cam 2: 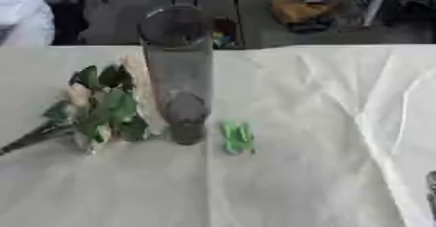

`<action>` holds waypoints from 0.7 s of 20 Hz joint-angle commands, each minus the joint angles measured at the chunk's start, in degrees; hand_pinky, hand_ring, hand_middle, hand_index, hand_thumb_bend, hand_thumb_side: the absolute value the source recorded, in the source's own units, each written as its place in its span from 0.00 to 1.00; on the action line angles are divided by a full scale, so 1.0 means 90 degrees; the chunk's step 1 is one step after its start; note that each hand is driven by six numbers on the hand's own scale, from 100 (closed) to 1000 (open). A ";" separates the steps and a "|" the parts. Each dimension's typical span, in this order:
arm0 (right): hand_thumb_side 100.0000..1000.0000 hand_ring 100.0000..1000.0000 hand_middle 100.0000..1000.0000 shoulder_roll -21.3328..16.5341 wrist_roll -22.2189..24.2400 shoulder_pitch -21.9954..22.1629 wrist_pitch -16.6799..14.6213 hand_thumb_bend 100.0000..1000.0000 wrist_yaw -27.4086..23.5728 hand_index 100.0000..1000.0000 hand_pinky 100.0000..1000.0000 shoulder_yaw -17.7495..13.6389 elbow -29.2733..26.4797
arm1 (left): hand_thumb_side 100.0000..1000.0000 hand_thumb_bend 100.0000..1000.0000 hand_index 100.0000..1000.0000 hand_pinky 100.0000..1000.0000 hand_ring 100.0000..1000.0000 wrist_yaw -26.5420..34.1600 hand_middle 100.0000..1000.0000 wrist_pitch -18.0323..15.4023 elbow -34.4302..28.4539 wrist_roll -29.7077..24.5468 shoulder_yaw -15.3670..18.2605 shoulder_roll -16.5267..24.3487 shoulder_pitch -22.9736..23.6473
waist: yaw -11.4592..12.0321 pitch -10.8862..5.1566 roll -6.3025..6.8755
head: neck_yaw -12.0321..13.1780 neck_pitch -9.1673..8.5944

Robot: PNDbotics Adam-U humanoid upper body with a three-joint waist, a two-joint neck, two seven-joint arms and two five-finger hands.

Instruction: Arrange flowers into the vase.

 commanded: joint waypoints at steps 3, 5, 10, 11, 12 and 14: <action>0.86 0.40 0.37 -0.0183 -0.0094 -0.0037 -0.0067 0.00 0.0033 0.57 0.38 -0.0052 -0.0087 | 0.86 0.37 0.99 0.70 0.83 0.0159 0.87 -0.0233 -0.0077 0.0486 0.0056 0.0575 0.0207 | 0.0049 -0.0131 0.0034 | -0.0030 -0.0061; 0.86 0.40 0.37 -0.0208 -0.0099 -0.0009 -0.0051 0.00 0.0044 0.57 0.38 -0.0056 -0.0087 | 0.85 0.34 0.99 0.72 0.85 -0.0017 0.88 -0.0076 -0.0077 0.0688 0.0082 0.0892 0.0322 | 0.0084 -0.0144 0.0057 | -0.0069 -0.0046; 0.86 0.40 0.37 -0.0291 -0.0111 0.0044 -0.0027 0.00 0.0078 0.57 0.38 -0.0059 -0.0087 | 0.92 0.28 1.00 0.74 0.88 -0.0486 0.91 0.0386 0.0035 0.0599 -0.0063 0.1662 0.0845 | 0.0129 -0.0168 0.0133 | -0.0153 -0.0021; 0.86 0.40 0.37 -0.0303 -0.0108 0.0049 -0.0023 0.00 0.0082 0.57 0.38 -0.0053 -0.0087 | 0.94 0.27 1.00 0.76 0.90 -0.0578 0.93 0.0478 0.0146 0.0514 -0.0130 0.1812 0.0913 | 0.0127 -0.0173 0.0146 | -0.0158 -0.0020; 0.86 0.40 0.37 -0.0315 -0.0100 0.0055 -0.0017 0.00 0.0083 0.57 0.38 -0.0043 -0.0087 | 0.95 0.26 1.00 0.77 0.90 -0.0669 0.93 0.0569 0.0273 0.0426 -0.0232 0.1960 0.0974 | 0.0123 -0.0179 0.0158 | -0.0161 -0.0020; 0.86 0.40 0.37 -0.0327 -0.0080 0.0061 -0.0003 0.00 0.0076 0.57 0.38 -0.0023 -0.0087 | 0.97 0.23 1.00 0.81 0.94 -0.0849 0.97 0.0749 0.0550 0.0249 -0.0475 0.2253 0.1061 | 0.0105 -0.0190 0.0170 | -0.0160 -0.0036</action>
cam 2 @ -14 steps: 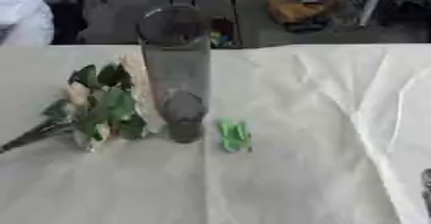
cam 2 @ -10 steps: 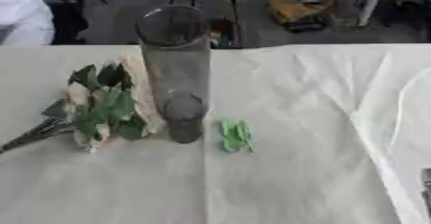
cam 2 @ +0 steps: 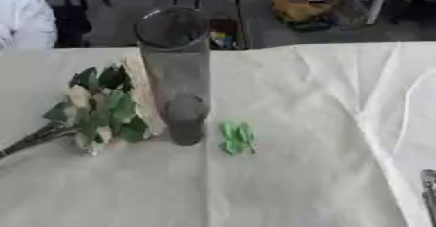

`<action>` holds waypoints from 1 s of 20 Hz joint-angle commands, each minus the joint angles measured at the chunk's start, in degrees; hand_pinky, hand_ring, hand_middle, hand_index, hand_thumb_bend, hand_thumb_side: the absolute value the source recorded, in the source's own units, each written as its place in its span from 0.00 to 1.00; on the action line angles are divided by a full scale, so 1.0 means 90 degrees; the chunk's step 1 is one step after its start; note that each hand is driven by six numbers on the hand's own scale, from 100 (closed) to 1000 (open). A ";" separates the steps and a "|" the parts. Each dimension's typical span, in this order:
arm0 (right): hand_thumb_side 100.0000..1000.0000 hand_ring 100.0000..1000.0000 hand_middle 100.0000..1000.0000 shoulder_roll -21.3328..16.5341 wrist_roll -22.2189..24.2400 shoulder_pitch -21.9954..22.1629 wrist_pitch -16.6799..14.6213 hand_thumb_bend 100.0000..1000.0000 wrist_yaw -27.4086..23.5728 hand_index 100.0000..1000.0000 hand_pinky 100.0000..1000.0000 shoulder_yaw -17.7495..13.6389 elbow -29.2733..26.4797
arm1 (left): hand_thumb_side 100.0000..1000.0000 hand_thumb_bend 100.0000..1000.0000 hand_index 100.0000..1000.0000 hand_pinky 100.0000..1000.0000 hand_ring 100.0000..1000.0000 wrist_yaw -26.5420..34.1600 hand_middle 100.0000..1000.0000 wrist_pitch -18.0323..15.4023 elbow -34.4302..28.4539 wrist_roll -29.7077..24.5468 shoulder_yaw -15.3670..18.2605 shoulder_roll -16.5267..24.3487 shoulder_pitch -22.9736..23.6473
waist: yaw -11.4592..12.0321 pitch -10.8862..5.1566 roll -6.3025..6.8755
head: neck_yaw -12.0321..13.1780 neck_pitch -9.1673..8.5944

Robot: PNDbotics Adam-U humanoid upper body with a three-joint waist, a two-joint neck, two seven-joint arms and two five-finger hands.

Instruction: Arrange flowers into the vase.

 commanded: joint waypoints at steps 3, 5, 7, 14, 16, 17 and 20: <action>0.86 0.40 0.37 -0.0206 -0.0029 -0.0033 -0.0029 0.00 0.0021 0.57 0.38 0.0010 -0.0087 | 0.94 0.26 1.00 0.86 0.97 -0.0481 1.00 0.0473 0.0620 -0.0432 -0.0602 0.0956 -0.0050 | -0.0037 -0.0177 -0.0012 | -0.0004 -0.0060; 0.86 0.40 0.37 -0.0211 -0.0008 -0.0041 -0.0034 0.00 0.0007 0.57 0.38 0.0022 -0.0087 | 0.91 0.28 1.00 0.89 0.99 -0.0664 1.00 0.0655 0.0813 -0.0615 -0.0789 0.1252 -0.0078 | -0.0063 -0.0181 -0.0022 | 0.0022 -0.0070; 0.86 0.40 0.37 -0.0208 0.0008 -0.0042 -0.0032 0.00 -0.0013 0.57 0.38 0.0033 -0.0087 | 0.91 0.30 1.00 0.89 0.99 -0.0845 1.00 0.0836 0.0998 -0.0796 -0.1011 0.1547 -0.0125 | -0.0089 -0.0186 -0.0030 | 0.0053 -0.0068; 0.86 0.40 0.37 -0.0161 0.0083 -0.0102 -0.0047 0.00 -0.0095 0.57 0.38 0.0080 -0.0087 | 0.87 0.40 1.00 0.91 0.99 -0.1523 1.00 0.1515 0.1162 -0.1474 -0.1419 0.2648 -0.0081 | -0.0229 -0.0174 -0.0093 | 0.0244 0.0000; 0.86 0.40 0.37 -0.0141 0.0101 -0.0110 -0.0053 0.00 -0.0112 0.57 0.38 0.0087 -0.0087 | 0.85 0.46 1.00 0.91 1.00 -0.1734 1.00 0.1726 0.1064 -0.1686 -0.1442 0.2834 -0.0046 | -0.0269 -0.0163 -0.0113 | 0.0303 -0.0013; 0.86 0.40 0.37 -0.0136 0.0107 -0.0110 -0.0055 0.00 -0.0117 0.57 0.38 0.0087 -0.0087 | 0.85 0.48 1.00 0.91 1.00 -0.1837 1.00 0.1828 0.1030 -0.1788 -0.1472 0.2869 -0.0042 | -0.0281 -0.0157 -0.0120 | 0.0325 -0.0028; 0.86 0.40 0.37 -0.0130 0.0122 -0.0108 -0.0055 0.00 -0.0126 0.57 0.38 0.0090 -0.0087 | 0.85 0.50 1.00 0.89 0.99 -0.2148 1.00 0.2139 0.0925 -0.2099 -0.1567 0.2898 -0.0057 | -0.0295 -0.0148 -0.0132 | 0.0361 -0.0068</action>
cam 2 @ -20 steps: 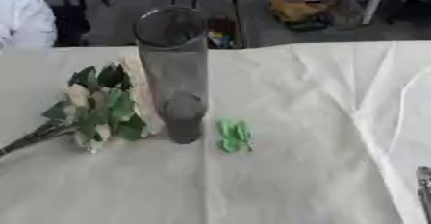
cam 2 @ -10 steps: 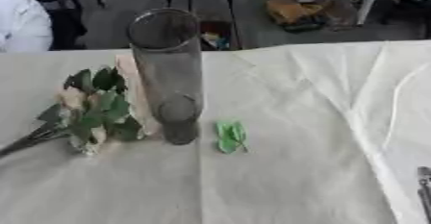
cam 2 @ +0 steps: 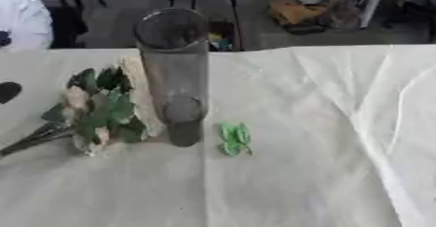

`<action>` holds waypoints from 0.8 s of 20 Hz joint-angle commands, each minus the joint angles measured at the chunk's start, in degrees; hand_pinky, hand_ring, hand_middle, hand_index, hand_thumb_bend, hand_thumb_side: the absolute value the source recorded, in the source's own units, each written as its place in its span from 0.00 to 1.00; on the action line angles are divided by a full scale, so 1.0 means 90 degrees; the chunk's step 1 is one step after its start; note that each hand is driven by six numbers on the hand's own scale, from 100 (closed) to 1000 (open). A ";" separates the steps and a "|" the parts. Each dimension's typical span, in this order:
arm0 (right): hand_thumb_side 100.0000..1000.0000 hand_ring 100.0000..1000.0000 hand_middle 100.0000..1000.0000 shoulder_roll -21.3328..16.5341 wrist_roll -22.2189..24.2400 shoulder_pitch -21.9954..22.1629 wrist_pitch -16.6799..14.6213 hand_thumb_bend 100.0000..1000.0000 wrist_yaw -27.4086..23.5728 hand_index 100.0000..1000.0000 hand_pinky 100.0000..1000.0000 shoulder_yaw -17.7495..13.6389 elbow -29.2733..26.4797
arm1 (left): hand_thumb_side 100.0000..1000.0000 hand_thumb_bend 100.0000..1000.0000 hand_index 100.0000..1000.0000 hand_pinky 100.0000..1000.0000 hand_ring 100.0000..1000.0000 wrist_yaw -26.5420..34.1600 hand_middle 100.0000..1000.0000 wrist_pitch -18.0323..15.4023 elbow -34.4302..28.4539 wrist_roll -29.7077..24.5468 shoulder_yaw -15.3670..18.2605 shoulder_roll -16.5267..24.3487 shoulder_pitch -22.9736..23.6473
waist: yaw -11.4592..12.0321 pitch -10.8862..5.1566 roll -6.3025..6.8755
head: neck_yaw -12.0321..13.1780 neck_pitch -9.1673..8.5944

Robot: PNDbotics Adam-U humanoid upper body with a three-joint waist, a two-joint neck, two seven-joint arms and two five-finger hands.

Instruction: Arrange flowers into the vase.

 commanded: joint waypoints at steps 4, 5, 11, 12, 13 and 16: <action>0.86 0.40 0.37 -0.0098 -0.0008 -0.0058 -0.0059 0.00 -0.0062 0.57 0.38 -0.0010 -0.0087 | 0.85 0.50 1.00 0.89 0.99 -0.0672 1.00 0.0656 -0.0517 -0.0647 -0.0031 0.0225 -0.0094 | -0.0004 -0.0118 -0.0003 | 0.0049 -0.0074; 0.86 0.40 0.36 -0.0100 -0.0005 -0.0055 -0.0057 0.00 -0.0062 0.57 0.38 -0.0007 -0.0087 | 0.79 0.55 1.00 0.88 0.98 -0.0780 1.00 0.0764 -0.0542 -0.0755 -0.0081 0.0257 -0.0051 | -0.0003 -0.0107 -0.0003 | 0.0041 -0.0115; 0.86 0.40 0.36 -0.0077 0.0035 -0.0055 -0.0048 0.00 -0.0084 0.57 0.38 0.0022 -0.0087 | 0.71 0.52 1.00 0.89 0.99 -0.1371 1.00 0.1235 -0.0332 -0.1367 -0.0575 0.0284 -0.0109 | -0.0048 -0.0082 -0.0008 | 0.0067 -0.0198; 0.86 0.40 0.36 -0.0076 0.0037 -0.0056 -0.0048 0.00 -0.0086 0.57 0.38 0.0022 -0.0087 | 0.70 0.52 1.00 0.89 0.99 -0.1438 1.00 0.1242 -0.0313 -0.1475 -0.0607 0.0271 -0.0125 | -0.0051 -0.0079 -0.0008 | 0.0067 -0.0202; 0.86 0.40 0.36 -0.0076 0.0038 -0.0056 -0.0048 0.00 -0.0088 0.57 0.38 0.0023 -0.0087 | 0.68 0.52 1.00 0.89 1.00 -0.1496 1.00 0.1241 -0.0285 -0.1587 -0.0630 0.0266 -0.0141 | -0.0055 -0.0076 -0.0007 | 0.0065 -0.0207; 0.86 0.40 0.36 -0.0075 0.0043 -0.0054 -0.0044 0.00 -0.0092 0.57 0.38 0.0026 -0.0087 | 0.64 0.49 1.00 0.89 1.00 -0.1599 1.00 0.1206 -0.0229 -0.1894 -0.0641 0.0269 -0.0180 | -0.0060 -0.0069 -0.0005 | 0.0069 -0.0222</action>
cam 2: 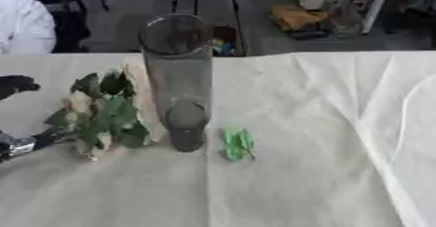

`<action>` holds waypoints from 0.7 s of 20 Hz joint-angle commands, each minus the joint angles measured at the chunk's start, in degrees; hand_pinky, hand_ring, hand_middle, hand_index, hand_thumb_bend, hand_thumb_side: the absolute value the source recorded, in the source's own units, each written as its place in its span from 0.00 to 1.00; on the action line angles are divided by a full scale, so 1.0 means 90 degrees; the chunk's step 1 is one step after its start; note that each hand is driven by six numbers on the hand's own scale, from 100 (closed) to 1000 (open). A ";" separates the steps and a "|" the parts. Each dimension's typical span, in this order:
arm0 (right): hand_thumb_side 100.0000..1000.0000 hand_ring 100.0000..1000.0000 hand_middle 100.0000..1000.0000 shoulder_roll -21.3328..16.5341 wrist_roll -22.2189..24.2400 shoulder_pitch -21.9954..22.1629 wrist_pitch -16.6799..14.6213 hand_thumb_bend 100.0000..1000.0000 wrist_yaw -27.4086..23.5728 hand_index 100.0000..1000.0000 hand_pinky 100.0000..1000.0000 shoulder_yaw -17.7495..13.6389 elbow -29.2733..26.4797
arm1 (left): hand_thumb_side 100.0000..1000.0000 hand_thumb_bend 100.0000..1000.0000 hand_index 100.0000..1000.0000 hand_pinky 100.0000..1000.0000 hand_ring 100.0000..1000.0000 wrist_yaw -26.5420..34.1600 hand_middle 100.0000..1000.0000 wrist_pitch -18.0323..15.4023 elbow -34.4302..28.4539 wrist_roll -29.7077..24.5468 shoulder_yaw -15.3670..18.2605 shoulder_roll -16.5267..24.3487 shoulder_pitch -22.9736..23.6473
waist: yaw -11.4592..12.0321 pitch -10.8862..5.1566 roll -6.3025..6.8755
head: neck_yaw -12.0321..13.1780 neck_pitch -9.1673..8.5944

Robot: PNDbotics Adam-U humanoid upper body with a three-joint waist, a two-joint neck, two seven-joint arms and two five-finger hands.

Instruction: Arrange flowers into the vase.

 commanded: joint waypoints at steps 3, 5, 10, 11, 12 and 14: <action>0.86 0.40 0.36 -0.0071 -0.0002 -0.0045 -0.0035 0.00 -0.0072 0.57 0.38 -0.0006 -0.0087 | 0.62 0.47 1.00 0.89 1.00 -0.0125 1.00 -0.0047 0.0047 -0.0511 0.0057 0.0206 -0.0123 | -0.0001 -0.0101 0.0011 | 0.0027 -0.0098; 0.86 0.40 0.35 -0.0067 0.0005 -0.0043 -0.0035 0.00 -0.0082 0.57 0.38 0.0000 -0.0087 | 0.62 0.46 1.00 0.89 1.00 -0.0153 1.00 -0.0055 0.0066 -0.0715 0.0089 0.0198 -0.0150 | 0.0005 -0.0096 0.0008 | 0.0035 -0.0103; 0.86 0.40 0.35 -0.0061 0.0022 -0.0035 -0.0022 0.00 -0.0087 0.57 0.38 0.0007 -0.0087 | 0.62 0.41 1.00 0.86 0.97 -0.0308 0.99 -0.0026 0.0028 -0.1220 0.0179 0.0156 -0.0246 | 0.0012 -0.0090 0.0000 | 0.0045 -0.0119; 0.86 0.40 0.35 -0.0059 0.0026 -0.0034 -0.0021 0.00 -0.0088 0.57 0.38 0.0010 -0.0087 | 0.62 0.41 1.00 0.86 0.97 -0.0345 0.99 -0.0015 0.0020 -0.1322 0.0188 0.0146 -0.0267 | 0.0011 -0.0089 -0.0002 | 0.0048 -0.0123; 0.86 0.40 0.35 -0.0057 0.0029 -0.0032 -0.0020 0.00 -0.0090 0.57 0.38 0.0011 -0.0087 | 0.61 0.41 1.00 0.84 0.95 -0.0377 0.97 -0.0007 0.0013 -0.1426 0.0197 0.0135 -0.0286 | 0.0009 -0.0088 -0.0004 | 0.0051 -0.0130; 0.86 0.40 0.35 -0.0054 0.0032 -0.0026 -0.0017 0.00 -0.0090 0.57 0.38 0.0011 -0.0087 | 0.62 0.42 1.00 0.83 0.93 -0.0431 0.96 0.0009 0.0007 -0.1634 0.0212 0.0110 -0.0326 | 0.0005 -0.0083 -0.0007 | 0.0057 -0.0139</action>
